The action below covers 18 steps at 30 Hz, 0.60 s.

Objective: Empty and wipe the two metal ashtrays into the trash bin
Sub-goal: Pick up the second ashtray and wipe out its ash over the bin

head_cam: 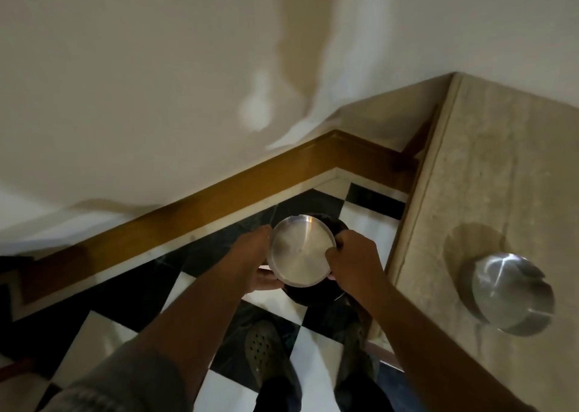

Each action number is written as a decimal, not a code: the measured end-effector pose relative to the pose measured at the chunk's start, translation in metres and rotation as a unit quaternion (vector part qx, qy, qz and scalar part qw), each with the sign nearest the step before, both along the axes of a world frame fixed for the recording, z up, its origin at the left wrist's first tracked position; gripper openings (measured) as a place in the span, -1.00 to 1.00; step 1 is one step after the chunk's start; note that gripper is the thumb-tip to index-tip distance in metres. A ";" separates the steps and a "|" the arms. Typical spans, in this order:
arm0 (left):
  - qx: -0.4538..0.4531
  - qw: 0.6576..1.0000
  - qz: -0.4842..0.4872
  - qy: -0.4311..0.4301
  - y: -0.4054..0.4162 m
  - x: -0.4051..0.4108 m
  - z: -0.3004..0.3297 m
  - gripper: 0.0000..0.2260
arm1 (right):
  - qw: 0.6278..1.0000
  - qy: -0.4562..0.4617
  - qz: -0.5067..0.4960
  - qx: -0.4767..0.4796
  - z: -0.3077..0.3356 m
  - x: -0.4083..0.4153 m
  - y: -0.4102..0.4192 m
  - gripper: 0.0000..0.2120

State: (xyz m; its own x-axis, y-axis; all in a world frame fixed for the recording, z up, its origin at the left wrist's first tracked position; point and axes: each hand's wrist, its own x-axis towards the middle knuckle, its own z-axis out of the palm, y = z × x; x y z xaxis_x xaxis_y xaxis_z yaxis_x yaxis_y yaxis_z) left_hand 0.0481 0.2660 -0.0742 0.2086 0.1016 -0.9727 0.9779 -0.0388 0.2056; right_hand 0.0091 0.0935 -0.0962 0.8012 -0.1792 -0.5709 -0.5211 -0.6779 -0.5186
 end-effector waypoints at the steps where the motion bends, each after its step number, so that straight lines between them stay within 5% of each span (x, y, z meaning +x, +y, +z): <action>1: -0.009 1.000 0.001 0.005 0.001 0.000 -0.012 -0.60 | 1.000 -0.004 0.016 -0.010 -0.008 0.000 -0.002 -0.86; 10: -0.199 0.979 -0.039 0.032 -0.002 0.022 -0.063 -0.24 | 0.996 -0.083 0.011 -0.027 -0.037 0.007 -0.029 -0.94; 18: -0.214 0.962 -0.165 -0.040 -0.004 0.020 -0.077 -0.40 | 0.994 -0.091 -0.027 0.060 -0.050 -0.001 -0.024 -0.77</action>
